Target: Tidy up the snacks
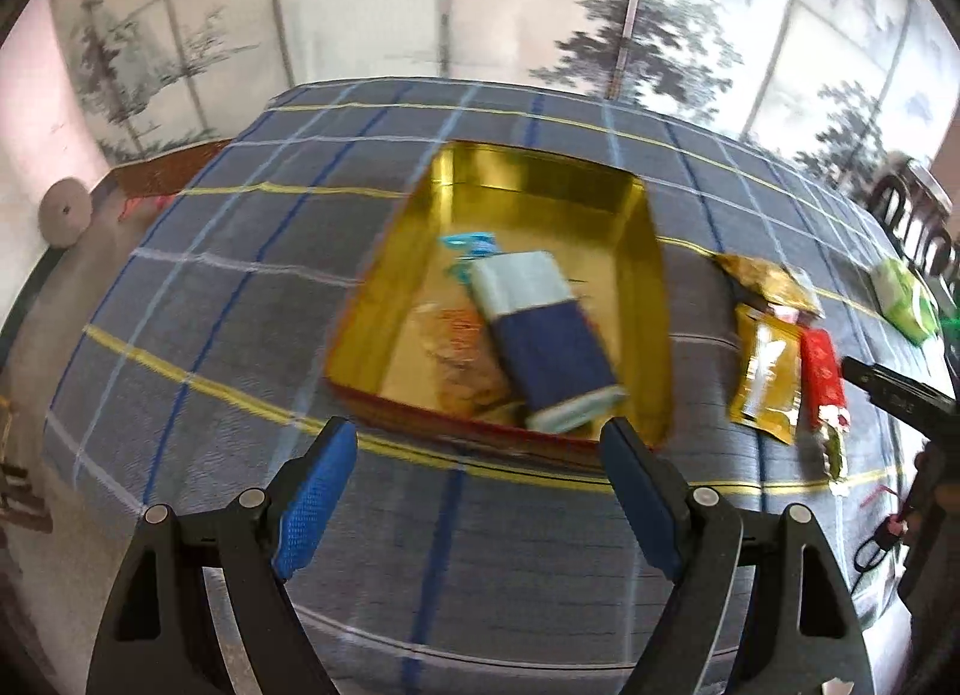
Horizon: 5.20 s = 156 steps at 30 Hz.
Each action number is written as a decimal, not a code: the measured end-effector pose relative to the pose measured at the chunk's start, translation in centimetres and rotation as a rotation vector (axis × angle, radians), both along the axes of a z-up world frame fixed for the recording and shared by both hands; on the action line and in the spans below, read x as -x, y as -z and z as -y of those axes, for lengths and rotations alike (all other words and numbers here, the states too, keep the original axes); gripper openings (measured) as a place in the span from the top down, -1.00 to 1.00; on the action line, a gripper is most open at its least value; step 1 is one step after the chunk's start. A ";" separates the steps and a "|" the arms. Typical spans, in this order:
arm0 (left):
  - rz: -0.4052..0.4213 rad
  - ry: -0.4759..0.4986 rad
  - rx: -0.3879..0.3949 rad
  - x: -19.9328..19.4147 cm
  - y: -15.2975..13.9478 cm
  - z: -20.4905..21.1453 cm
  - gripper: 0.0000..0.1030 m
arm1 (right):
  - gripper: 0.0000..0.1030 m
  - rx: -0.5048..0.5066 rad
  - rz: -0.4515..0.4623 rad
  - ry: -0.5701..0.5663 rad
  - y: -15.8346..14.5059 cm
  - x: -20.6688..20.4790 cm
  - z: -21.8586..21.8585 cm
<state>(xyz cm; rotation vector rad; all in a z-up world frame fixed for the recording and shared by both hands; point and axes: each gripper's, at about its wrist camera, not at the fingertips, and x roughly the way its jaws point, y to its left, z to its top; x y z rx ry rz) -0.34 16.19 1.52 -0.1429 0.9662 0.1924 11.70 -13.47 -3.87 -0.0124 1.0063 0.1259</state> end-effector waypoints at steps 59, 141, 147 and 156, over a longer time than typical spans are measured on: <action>-0.038 0.411 -0.025 -10.4 5.5 18.5 -0.69 | 0.05 0.030 0.133 -0.004 3.9 -1.7 6.6; -0.041 -0.012 -0.037 -8.2 1.9 -3.2 0.02 | 0.02 0.037 0.132 -0.003 3.7 -1.9 6.5; -0.068 -0.032 -0.036 -8.3 3.3 -4.2 0.02 | 0.03 0.038 0.131 -0.003 3.7 -1.8 6.5; -0.075 -0.017 -0.044 -8.5 3.9 -4.8 0.02 | 0.02 0.038 0.131 -0.003 3.7 -1.8 6.5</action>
